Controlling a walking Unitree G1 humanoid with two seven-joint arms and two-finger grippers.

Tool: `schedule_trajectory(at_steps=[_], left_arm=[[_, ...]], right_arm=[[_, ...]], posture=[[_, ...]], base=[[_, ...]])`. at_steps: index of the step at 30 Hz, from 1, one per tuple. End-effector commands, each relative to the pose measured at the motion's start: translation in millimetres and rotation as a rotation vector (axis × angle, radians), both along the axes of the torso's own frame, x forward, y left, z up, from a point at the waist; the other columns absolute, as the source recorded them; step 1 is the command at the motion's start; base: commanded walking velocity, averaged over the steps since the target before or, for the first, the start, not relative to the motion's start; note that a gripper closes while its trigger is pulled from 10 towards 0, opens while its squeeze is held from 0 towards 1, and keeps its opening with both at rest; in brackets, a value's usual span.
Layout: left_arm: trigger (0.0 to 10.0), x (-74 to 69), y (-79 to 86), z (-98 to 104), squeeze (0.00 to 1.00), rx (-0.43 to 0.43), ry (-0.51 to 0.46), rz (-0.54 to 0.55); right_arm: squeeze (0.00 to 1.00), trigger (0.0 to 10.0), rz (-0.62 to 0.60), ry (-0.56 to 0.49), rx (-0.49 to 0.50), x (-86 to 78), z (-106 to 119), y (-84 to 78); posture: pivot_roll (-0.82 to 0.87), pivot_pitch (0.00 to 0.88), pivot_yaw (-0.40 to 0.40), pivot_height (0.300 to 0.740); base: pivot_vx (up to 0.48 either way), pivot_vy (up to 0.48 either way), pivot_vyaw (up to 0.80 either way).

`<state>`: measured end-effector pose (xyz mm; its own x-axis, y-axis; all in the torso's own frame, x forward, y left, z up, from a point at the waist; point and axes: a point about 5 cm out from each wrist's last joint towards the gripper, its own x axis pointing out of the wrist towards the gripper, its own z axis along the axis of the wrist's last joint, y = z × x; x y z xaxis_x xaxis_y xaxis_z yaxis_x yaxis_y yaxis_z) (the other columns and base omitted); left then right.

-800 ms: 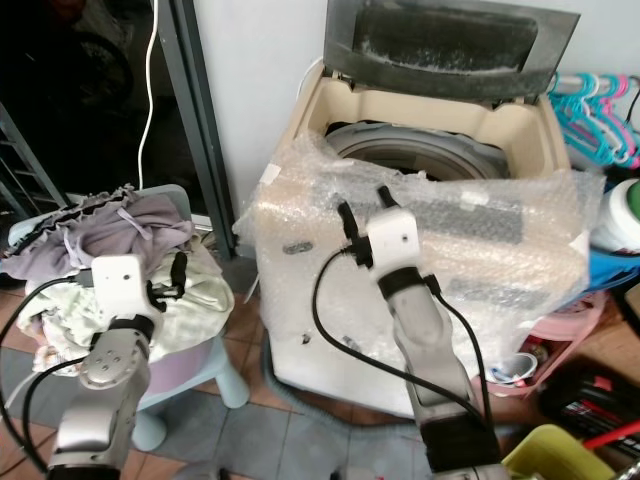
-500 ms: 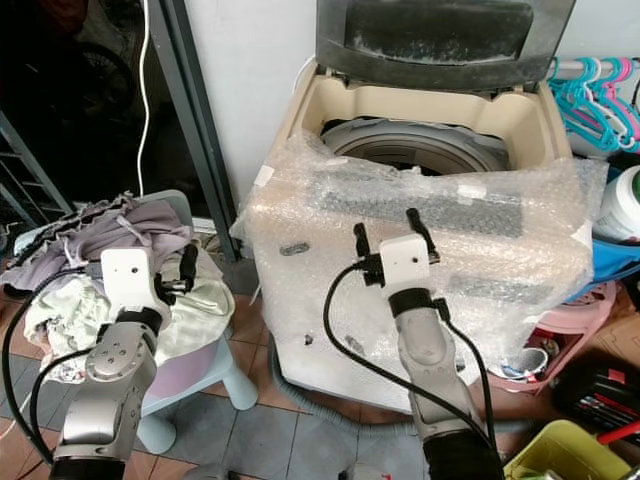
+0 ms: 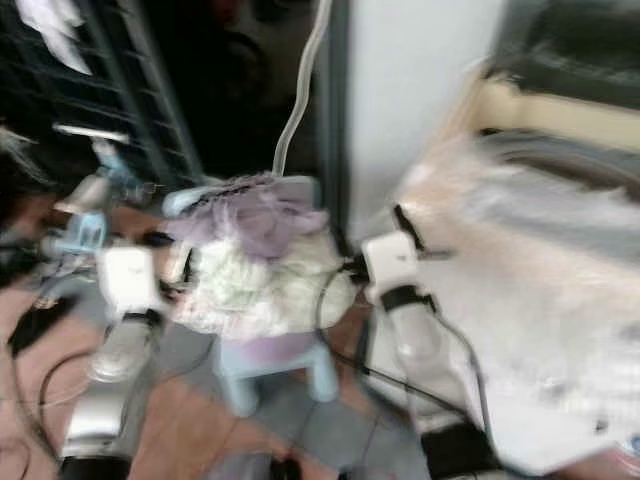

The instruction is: Clothes washing

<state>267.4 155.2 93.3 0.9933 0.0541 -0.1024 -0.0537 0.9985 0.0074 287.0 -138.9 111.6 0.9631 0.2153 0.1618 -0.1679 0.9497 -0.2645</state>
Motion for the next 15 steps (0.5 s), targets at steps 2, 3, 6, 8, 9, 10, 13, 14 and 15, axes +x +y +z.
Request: schedule_trajectory(at_steps=[2,3,6,8,9,10,13,14,15], left_arm=[[10.0,2.5,5.3,4,0.0,0.013,-0.017,0.008],[10.0,2.6,7.5,3,0.0,0.004,-0.005,0.037],[10.0,2.9,10.5,4,0.0,-0.016,-0.008,0.061],[10.0,2.9,10.1,4,0.0,-0.012,-0.015,0.058],[10.0,2.7,9.8,4,0.0,-0.012,-0.016,0.058],[10.0,2.5,10.0,4,0.0,-0.014,-0.016,0.061],[10.0,2.1,10.4,3,0.0,-0.033,-0.012,0.054],[10.0,1.9,10.9,3,0.0,-0.032,-0.011,0.059],[10.0,1.9,10.8,3,0.0,-0.032,-0.011,0.061]], right_arm=[[1.0,10.0,0.028,-0.022,0.029,1.8,9,6.0],[1.0,10.0,0.052,-0.021,0.031,3.0,11,8.3],[1.0,10.0,0.064,-0.023,0.033,7.3,15,8.2],[0.2,10.0,0.07,-0.023,0.032,12.3,17,5.9],[0.09,10.0,0.071,-0.022,0.032,13.7,18,5.1],[0.0,10.0,0.08,-0.018,0.032,14.5,18,5.6],[0.0,10.0,0.131,-0.03,0.0,13.0,20,11.4],[0.0,10.0,0.159,-0.036,-0.019,11.2,19,15.6],[0.05,10.0,0.165,-0.038,-0.023,11.0,20,16.5]], posture=[[-0.01,0.0,0.035,0.74],[-0.01,0.0,0.029,0.74],[-0.01,0.0,0.029,0.74],[-0.01,0.0,0.024,0.74],[-0.01,0.0,0.023,0.74],[-0.01,0.0,0.023,0.74],[-0.01,0.0,0.017,0.74],[-0.01,0.0,0.017,0.74],[-0.01,0.0,0.016,0.74]], base=[[0.0,0.0,0.0],[0.0,0.0,0.0],[0.0,0.0,0.0],[0.0,0.0,0.0],[0.0,0.0,0.0],[0.0,0.0,0.0],[0.174,0.0,0.0],[0.3,0.0,0.8],[0.311,0.0,0.8]])
